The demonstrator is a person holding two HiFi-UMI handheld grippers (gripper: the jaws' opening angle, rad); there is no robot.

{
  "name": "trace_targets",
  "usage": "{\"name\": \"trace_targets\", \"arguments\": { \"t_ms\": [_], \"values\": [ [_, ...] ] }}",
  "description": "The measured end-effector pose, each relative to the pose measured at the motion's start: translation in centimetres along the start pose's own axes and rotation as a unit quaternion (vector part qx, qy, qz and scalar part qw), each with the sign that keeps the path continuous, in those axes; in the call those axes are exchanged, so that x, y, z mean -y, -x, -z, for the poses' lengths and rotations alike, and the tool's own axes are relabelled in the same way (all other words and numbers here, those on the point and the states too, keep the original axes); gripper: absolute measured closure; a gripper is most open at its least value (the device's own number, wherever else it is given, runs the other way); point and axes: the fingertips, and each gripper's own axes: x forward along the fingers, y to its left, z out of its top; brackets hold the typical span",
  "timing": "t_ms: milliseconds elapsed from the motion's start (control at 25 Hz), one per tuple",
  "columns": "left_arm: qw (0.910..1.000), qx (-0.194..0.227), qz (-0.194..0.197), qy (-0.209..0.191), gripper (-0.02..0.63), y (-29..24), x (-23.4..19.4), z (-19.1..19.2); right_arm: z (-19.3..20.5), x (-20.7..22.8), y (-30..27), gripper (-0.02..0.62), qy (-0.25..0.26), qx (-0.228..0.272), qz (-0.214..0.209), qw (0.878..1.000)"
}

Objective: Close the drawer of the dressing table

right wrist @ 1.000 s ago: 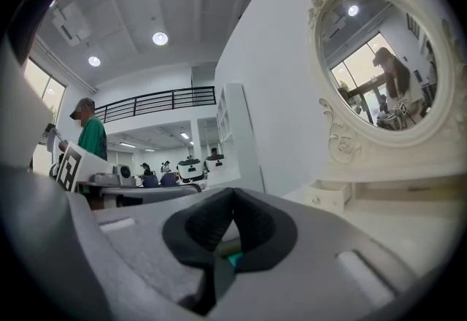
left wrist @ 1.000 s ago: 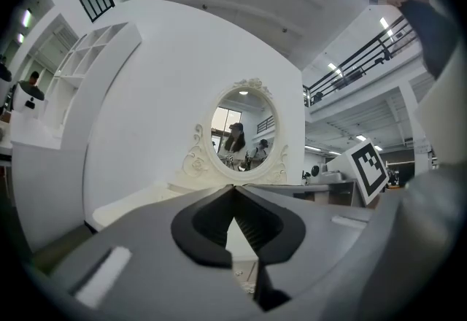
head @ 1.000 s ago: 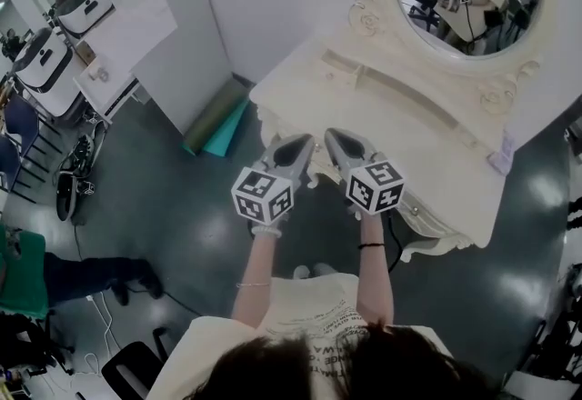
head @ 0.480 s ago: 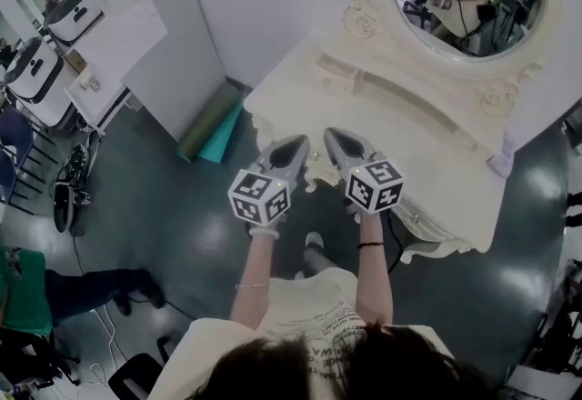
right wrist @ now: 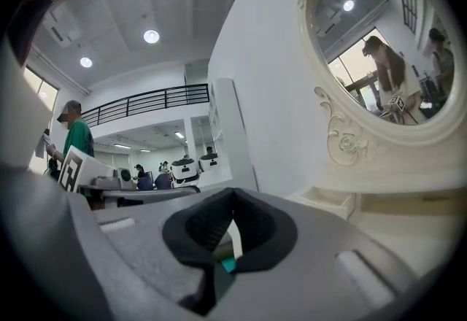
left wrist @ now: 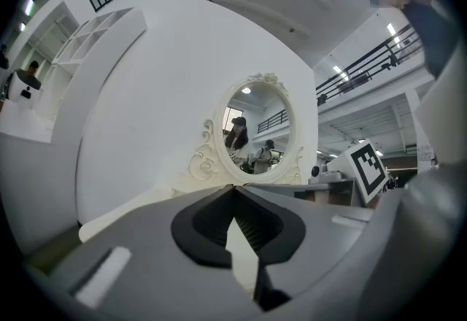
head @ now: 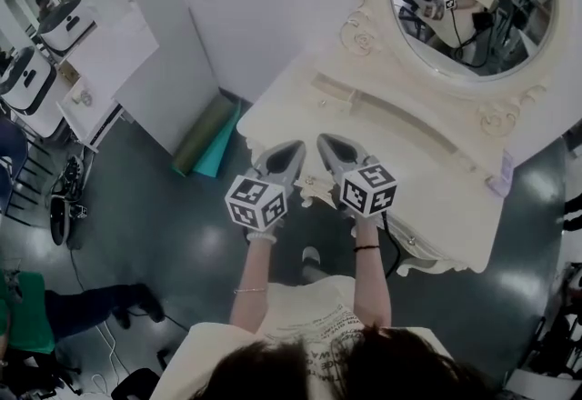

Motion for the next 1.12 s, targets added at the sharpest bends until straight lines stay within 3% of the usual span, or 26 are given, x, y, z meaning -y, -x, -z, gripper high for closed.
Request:
{"name": "trace_targets", "arguments": {
  "t_ms": [520,1120],
  "values": [
    [1.0000,0.000,-0.003,0.009,0.606,-6.2,-3.6,-1.1,-1.7,5.4,-4.5,0.592,-0.006,-0.010,-0.015,1.000],
    [0.9990,-0.029,-0.004,0.033,0.606,-10.7,-7.0,1.4,0.4,10.2,-8.1,0.592,-0.024,-0.043,-0.001,0.999]
  ]
}}
